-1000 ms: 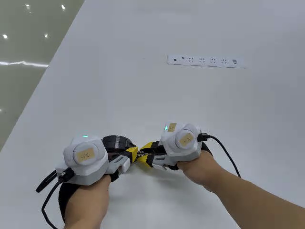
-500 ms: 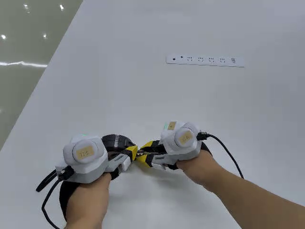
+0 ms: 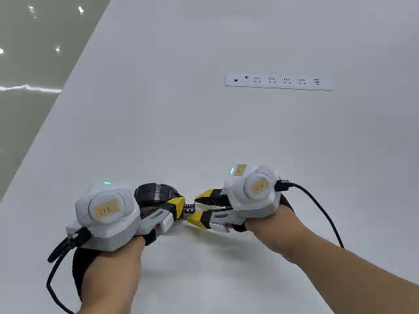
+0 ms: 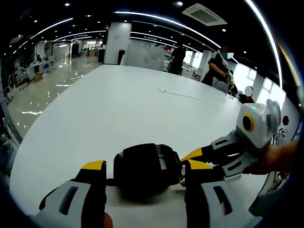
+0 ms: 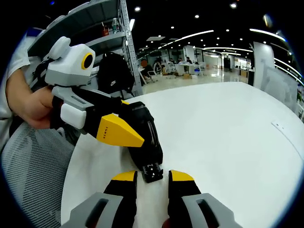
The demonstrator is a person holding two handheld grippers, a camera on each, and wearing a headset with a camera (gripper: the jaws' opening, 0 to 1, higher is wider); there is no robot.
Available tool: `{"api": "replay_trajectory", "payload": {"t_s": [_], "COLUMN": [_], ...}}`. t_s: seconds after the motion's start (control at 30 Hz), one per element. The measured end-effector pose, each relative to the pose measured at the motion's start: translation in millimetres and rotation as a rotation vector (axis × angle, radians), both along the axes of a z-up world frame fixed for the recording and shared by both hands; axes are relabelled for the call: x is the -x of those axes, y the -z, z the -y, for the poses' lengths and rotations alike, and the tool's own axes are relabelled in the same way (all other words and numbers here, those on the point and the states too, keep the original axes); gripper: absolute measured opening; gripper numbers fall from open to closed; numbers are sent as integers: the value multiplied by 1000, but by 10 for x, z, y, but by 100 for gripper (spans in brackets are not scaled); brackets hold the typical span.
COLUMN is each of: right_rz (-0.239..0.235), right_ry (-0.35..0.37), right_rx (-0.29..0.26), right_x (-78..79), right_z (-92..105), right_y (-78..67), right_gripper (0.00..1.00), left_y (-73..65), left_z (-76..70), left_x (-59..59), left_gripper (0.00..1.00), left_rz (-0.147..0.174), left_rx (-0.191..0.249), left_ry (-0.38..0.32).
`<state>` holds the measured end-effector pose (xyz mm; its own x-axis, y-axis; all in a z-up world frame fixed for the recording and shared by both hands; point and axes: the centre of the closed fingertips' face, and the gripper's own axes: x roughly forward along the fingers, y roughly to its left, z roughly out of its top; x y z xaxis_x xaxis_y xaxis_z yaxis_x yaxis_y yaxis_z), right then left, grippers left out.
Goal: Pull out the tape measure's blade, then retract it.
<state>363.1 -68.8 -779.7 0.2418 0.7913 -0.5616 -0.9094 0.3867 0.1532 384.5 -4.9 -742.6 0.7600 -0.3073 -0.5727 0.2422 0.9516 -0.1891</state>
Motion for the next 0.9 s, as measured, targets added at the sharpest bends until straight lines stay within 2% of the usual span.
{"api": "replay_trajectory", "payload": {"t_s": [0.1,0.3,0.43,0.57,0.83,0.9], "right_rz": [24,26,42,54,70,67], "right_ry": [-13,40,68,91,169,177], "right_rx": [28,-2,-10,-7,-15,-24], "right_x": [53,100,124,155,175,196], "right_z": [55,179,279,390,621,660], "right_y": [5,-102,-199,-277,-393,-417], "right_gripper": [23,27,28,31,38,39], "left_y": [-28,-87,-115,-156,-241,-263], "left_z": [-17,-45,-70,-36,-50,-83], "left_x": [26,85,90,114,159,175], "left_gripper": [64,64,66,66,70,71], "left_rz": [6,26,36,53,79,90], "left_rx": [3,-7,9,15,8,-9], "left_ry": [10,48,54,86,147,161]}}
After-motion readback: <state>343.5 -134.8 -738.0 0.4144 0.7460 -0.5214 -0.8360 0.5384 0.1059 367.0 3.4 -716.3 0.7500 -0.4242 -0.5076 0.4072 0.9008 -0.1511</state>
